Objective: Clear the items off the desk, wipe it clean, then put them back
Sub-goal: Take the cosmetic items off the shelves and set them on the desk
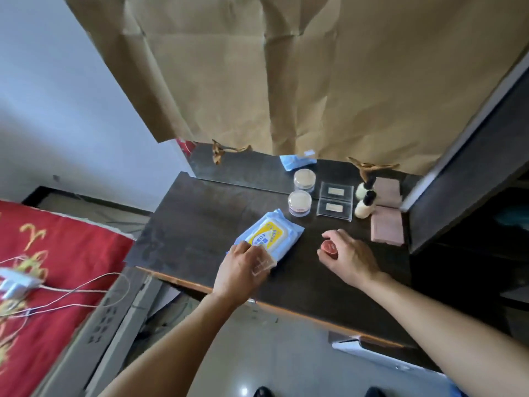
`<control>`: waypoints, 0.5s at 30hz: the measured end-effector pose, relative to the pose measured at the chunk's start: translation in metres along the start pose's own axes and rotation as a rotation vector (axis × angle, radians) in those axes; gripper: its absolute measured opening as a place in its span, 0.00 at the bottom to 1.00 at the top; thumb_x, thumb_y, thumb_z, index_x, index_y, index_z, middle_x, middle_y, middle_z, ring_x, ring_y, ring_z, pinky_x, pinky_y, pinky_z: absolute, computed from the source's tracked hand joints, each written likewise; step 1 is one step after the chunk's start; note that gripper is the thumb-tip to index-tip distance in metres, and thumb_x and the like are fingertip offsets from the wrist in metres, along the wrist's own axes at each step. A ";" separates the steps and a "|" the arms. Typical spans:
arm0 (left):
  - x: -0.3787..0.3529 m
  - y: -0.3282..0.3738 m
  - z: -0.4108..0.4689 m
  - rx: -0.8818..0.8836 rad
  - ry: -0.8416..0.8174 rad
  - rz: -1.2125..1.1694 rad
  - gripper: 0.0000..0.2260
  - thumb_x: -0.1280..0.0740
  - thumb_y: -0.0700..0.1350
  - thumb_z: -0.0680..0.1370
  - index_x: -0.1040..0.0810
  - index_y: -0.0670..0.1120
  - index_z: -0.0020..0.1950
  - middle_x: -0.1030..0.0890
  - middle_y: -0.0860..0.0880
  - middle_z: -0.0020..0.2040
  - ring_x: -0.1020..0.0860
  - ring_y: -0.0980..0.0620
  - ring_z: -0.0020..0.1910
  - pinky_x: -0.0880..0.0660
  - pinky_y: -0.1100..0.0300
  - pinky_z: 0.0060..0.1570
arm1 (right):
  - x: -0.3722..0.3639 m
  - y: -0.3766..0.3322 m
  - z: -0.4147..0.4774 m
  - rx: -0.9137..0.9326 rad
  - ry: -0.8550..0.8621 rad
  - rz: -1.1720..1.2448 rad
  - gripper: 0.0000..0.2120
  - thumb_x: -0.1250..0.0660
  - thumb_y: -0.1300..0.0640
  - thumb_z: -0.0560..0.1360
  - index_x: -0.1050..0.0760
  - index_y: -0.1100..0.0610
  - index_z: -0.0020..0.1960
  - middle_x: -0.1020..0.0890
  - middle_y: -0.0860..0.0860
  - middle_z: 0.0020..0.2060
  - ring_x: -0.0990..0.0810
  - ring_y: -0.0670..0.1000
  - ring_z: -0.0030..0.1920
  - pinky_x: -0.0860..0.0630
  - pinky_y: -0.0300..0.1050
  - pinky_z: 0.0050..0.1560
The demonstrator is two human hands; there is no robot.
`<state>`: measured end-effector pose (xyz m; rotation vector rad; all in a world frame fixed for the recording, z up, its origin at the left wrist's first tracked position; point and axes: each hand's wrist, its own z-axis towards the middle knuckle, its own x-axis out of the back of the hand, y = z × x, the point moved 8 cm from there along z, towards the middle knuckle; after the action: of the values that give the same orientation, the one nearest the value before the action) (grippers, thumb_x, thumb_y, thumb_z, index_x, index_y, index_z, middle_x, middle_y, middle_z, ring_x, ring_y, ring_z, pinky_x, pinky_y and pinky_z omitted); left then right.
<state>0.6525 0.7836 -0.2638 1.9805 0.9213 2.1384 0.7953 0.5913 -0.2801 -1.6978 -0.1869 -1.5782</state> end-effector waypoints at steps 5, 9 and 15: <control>0.044 -0.058 0.021 0.023 0.081 0.076 0.14 0.29 0.51 0.65 0.20 0.45 0.46 0.23 0.47 0.43 0.26 0.43 0.43 0.26 0.50 0.43 | -0.025 -0.057 0.045 0.041 0.027 -0.012 0.12 0.34 0.50 0.73 0.26 0.52 0.55 0.21 0.49 0.48 0.21 0.54 0.49 0.26 0.47 0.42; 0.047 -0.078 0.057 0.018 0.064 0.105 0.15 0.26 0.48 0.67 0.21 0.45 0.50 0.23 0.47 0.46 0.28 0.44 0.47 0.27 0.52 0.47 | -0.034 -0.075 0.090 0.077 0.043 -0.066 0.10 0.35 0.53 0.74 0.25 0.55 0.54 0.20 0.51 0.50 0.22 0.55 0.52 0.23 0.51 0.41; 0.024 -0.090 0.127 -0.012 -0.013 0.074 0.19 0.27 0.46 0.70 0.23 0.47 0.59 0.25 0.47 0.52 0.29 0.45 0.53 0.30 0.56 0.52 | -0.064 -0.071 0.171 0.099 0.021 -0.095 0.10 0.29 0.64 0.65 0.22 0.58 0.46 0.20 0.55 0.41 0.21 0.60 0.44 0.25 0.50 0.42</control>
<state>0.7367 0.9147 -0.2879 2.0511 0.8444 2.1610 0.8724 0.7712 -0.2904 -1.6162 -0.3348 -1.6280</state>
